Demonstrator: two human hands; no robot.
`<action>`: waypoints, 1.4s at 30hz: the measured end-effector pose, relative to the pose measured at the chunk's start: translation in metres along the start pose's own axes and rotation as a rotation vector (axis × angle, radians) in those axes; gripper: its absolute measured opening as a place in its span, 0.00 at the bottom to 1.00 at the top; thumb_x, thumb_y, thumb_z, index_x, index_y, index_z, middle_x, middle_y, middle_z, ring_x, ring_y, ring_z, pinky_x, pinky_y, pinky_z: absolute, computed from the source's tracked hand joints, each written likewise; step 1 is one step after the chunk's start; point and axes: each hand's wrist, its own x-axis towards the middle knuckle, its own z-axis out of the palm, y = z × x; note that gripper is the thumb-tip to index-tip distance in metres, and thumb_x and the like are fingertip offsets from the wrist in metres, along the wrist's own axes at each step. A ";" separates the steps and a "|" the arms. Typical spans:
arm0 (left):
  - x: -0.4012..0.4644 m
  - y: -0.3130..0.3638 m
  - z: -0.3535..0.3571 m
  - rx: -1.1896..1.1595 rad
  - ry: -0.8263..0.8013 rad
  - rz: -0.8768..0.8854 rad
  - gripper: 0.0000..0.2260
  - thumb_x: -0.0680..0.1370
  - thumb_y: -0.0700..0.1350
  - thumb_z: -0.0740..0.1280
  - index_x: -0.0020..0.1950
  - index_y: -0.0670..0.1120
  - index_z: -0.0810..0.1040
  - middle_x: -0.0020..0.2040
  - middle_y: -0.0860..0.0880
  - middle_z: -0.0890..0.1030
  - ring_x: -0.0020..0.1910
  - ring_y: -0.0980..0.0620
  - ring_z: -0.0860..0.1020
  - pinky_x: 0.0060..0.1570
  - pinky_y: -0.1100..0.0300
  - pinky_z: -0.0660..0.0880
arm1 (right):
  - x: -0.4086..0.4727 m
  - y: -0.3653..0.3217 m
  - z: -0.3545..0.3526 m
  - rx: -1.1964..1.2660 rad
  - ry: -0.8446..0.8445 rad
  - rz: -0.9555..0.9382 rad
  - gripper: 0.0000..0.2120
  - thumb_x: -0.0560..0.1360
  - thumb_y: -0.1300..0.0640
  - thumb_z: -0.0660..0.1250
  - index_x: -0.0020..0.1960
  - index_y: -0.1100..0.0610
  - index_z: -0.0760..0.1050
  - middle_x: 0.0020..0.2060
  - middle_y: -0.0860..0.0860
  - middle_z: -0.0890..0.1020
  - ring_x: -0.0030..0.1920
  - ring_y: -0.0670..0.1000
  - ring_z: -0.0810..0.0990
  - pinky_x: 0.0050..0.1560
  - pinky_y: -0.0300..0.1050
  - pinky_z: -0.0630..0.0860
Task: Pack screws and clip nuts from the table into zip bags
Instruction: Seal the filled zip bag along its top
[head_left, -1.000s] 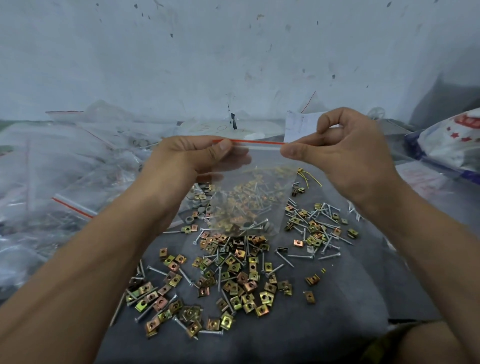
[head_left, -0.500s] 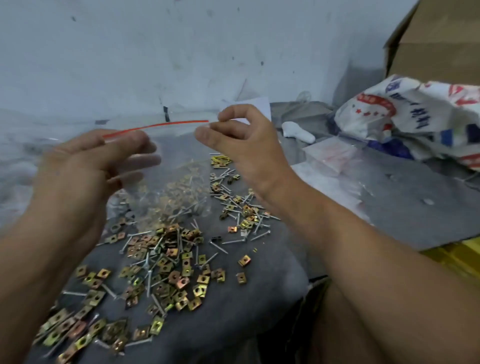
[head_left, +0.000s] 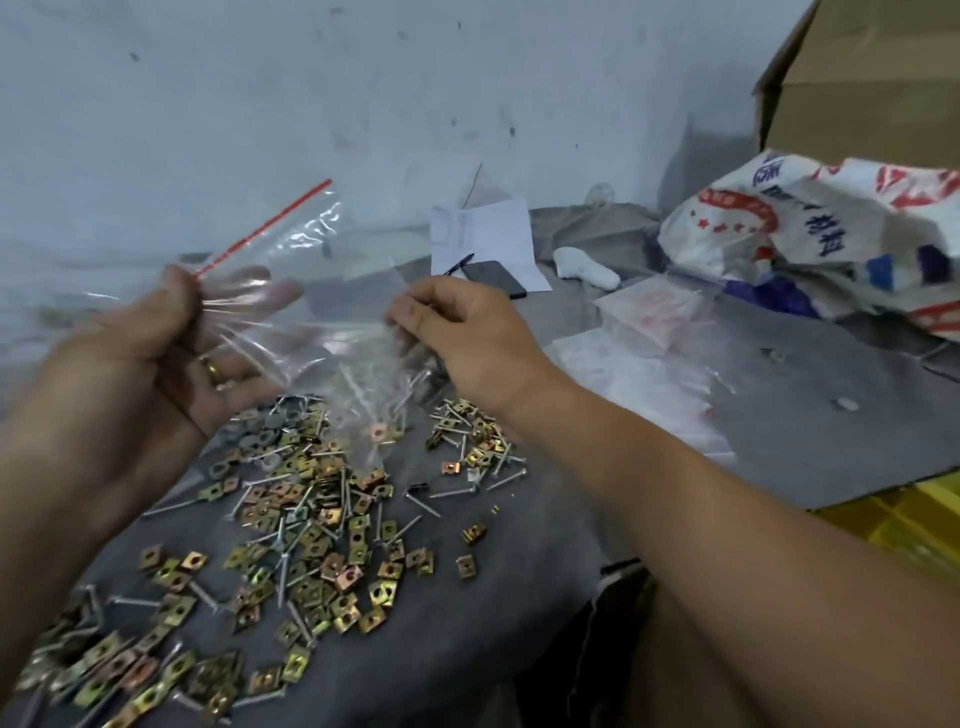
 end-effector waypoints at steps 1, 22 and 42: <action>-0.008 0.004 0.019 -0.027 0.057 0.000 0.25 0.86 0.60 0.65 0.74 0.44 0.78 0.75 0.39 0.76 0.70 0.34 0.79 0.60 0.30 0.79 | -0.001 0.003 -0.004 -0.037 0.032 -0.014 0.06 0.83 0.57 0.68 0.50 0.57 0.82 0.35 0.50 0.84 0.28 0.46 0.79 0.27 0.42 0.77; 0.002 0.046 0.001 -0.721 0.506 0.101 0.28 0.85 0.46 0.68 0.78 0.30 0.64 0.72 0.28 0.75 0.64 0.31 0.82 0.54 0.45 0.85 | 0.022 0.022 -0.018 -0.292 0.126 0.194 0.10 0.80 0.44 0.69 0.54 0.49 0.79 0.47 0.47 0.88 0.50 0.51 0.87 0.55 0.61 0.83; -0.006 0.016 0.018 -0.001 0.265 -0.363 0.18 0.86 0.46 0.59 0.57 0.33 0.82 0.52 0.36 0.88 0.45 0.42 0.89 0.35 0.54 0.85 | -0.003 0.015 -0.165 -1.392 0.122 0.696 0.22 0.69 0.45 0.81 0.56 0.60 0.84 0.53 0.59 0.85 0.57 0.60 0.82 0.62 0.52 0.78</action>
